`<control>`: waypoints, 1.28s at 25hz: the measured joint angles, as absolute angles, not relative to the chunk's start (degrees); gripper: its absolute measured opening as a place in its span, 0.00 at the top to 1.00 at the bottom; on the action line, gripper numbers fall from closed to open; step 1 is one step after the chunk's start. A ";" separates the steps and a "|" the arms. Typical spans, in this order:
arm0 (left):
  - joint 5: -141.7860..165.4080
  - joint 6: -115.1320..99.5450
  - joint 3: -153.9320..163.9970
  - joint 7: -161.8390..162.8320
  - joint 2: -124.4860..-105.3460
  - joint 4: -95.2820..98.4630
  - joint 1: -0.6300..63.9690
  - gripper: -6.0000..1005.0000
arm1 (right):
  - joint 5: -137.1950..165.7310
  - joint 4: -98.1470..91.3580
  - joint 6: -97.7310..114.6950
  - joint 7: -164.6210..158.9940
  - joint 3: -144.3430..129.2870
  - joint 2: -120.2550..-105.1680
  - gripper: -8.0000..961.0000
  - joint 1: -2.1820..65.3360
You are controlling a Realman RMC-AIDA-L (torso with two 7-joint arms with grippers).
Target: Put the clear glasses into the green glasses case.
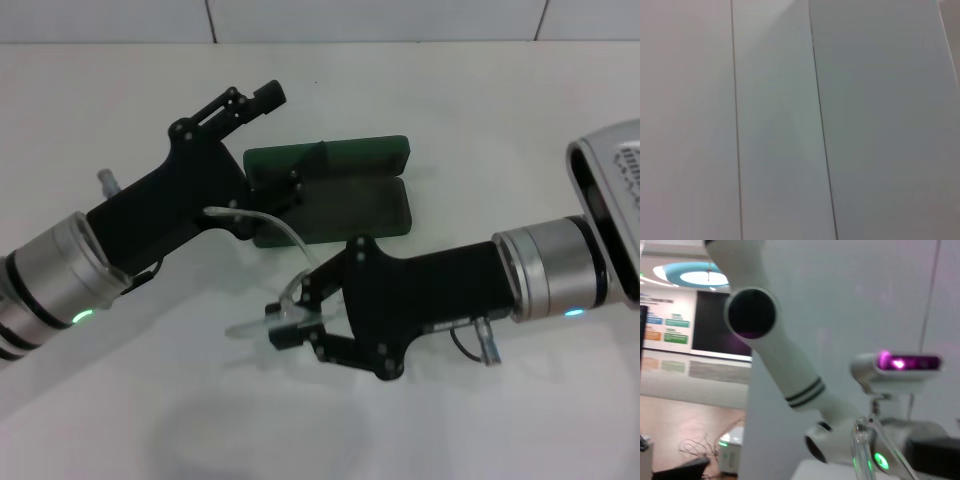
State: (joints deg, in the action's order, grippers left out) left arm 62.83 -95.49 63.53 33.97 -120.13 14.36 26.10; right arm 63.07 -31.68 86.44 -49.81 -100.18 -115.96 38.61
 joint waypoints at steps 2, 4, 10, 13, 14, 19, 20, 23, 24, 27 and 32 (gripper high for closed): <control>62.45 -96.04 63.50 32.98 -120.15 14.04 25.77 0.28 | 63.08 -31.67 84.74 -51.52 -100.15 -115.81 0.86 38.65; 62.31 -96.99 63.38 31.70 -120.17 13.64 25.42 0.28 | 63.12 -31.62 83.10 -52.65 -100.14 -115.74 0.86 38.67; 62.31 -98.12 63.57 30.39 -120.14 13.58 25.26 0.28 | 63.41 -31.08 82.27 -56.74 -100.14 -115.50 0.86 39.54; 62.95 -98.29 64.02 29.51 -120.06 13.58 25.16 0.28 | 63.43 -30.44 82.06 -60.55 -99.48 -115.12 0.86 40.15; 63.20 -98.30 64.25 29.30 -120.04 13.61 25.14 0.28 | 63.45 -29.97 81.99 -61.94 -99.11 -114.97 0.86 40.53; 64.08 -98.32 64.93 29.12 -119.97 13.97 25.11 0.28 | 64.72 -29.13 81.99 -65.94 -98.66 -114.82 0.86 41.49; 64.11 -98.33 65.07 29.12 -119.97 14.04 25.12 0.28 | 65.16 -29.19 82.01 -66.36 -98.63 -114.82 0.86 41.60; 63.40 -98.35 64.71 29.11 -119.97 13.95 25.01 0.28 | 66.25 -29.91 82.30 -66.73 -98.50 -114.80 0.86 41.56; 62.65 -98.33 64.60 29.10 -119.97 13.87 24.85 0.28 | 66.92 -30.35 82.37 -66.72 -98.30 -114.79 0.86 41.38; 57.84 -97.88 64.46 29.01 -119.89 13.72 23.68 0.28 | 70.22 -32.32 82.41 -66.70 -96.30 -114.71 0.86 40.51; 51.98 -96.99 64.43 28.92 -119.60 13.65 21.80 0.28 | 79.70 -40.34 81.98 -67.30 -89.43 -114.97 0.86 36.24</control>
